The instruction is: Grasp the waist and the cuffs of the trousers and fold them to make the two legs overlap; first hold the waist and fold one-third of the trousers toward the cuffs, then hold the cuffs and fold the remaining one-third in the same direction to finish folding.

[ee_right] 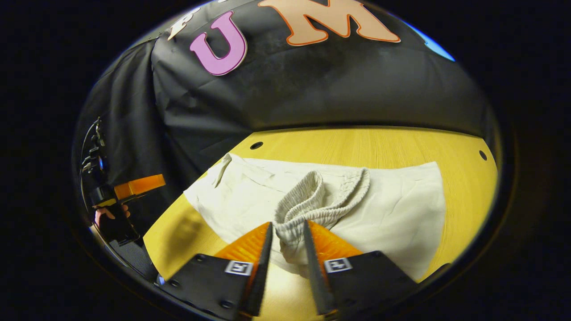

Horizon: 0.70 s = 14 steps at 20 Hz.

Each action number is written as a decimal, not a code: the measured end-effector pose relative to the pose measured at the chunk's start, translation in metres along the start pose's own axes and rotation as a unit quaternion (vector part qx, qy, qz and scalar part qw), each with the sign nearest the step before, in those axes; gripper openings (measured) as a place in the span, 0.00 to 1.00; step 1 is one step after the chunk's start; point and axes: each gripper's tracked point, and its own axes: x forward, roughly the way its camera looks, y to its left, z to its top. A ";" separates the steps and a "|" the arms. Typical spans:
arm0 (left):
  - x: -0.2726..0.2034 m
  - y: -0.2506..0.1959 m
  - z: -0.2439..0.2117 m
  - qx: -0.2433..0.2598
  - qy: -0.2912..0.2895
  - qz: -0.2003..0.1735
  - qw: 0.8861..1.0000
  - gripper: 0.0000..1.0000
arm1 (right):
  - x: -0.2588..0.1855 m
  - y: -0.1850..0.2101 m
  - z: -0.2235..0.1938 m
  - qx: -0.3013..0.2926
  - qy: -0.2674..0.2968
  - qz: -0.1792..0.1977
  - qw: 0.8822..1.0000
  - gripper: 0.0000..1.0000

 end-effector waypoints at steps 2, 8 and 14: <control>0.011 0.017 0.000 0.009 0.006 0.010 1.000 0.96 | -0.003 -0.004 0.005 0.001 0.000 -0.003 1.000 1.00; 0.060 0.069 -0.019 0.044 0.055 0.031 0.997 0.96 | -0.039 -0.017 0.031 0.041 -0.043 -0.030 0.998 0.95; 0.096 0.093 -0.042 0.092 0.094 0.037 0.991 0.96 | -0.087 -0.064 0.063 0.071 -0.092 -0.102 0.988 0.96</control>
